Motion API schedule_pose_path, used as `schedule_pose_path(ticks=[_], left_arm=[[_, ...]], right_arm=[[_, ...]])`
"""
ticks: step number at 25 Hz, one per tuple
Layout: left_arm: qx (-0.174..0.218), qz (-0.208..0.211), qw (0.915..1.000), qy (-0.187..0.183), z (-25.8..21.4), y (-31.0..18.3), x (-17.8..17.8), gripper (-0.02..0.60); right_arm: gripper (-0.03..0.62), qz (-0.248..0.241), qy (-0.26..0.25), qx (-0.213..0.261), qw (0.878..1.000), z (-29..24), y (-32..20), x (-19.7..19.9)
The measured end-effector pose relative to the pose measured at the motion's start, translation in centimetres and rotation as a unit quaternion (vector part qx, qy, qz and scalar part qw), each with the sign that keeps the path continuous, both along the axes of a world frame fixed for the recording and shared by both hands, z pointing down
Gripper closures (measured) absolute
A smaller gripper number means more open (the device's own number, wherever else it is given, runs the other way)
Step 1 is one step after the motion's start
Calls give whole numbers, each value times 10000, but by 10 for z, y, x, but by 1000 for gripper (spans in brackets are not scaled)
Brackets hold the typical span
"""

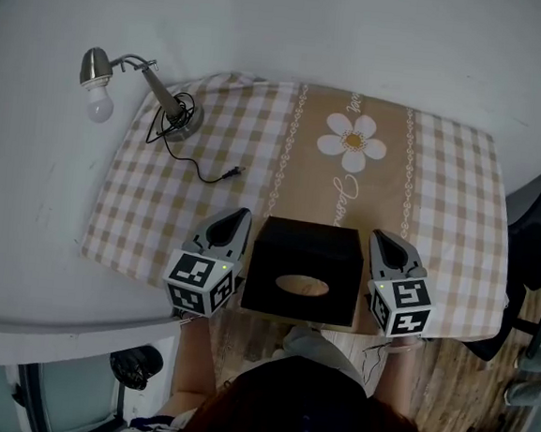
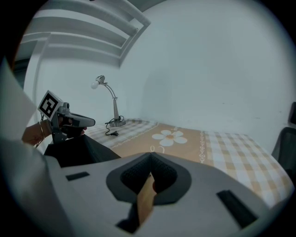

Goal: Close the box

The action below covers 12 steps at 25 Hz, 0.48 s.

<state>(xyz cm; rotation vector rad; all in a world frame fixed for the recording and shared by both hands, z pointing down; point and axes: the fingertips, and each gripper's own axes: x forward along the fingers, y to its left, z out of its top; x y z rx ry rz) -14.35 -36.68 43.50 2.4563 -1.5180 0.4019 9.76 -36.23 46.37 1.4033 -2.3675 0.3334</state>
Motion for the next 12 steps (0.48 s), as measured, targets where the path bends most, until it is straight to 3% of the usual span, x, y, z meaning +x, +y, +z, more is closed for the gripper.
schedule_pose_path(ticks=[12], left_arm=[[-609, 212, 9979, 114, 41, -6, 1, 555]], right_arm=[[577, -259, 51, -806, 9964, 40, -6, -3]])
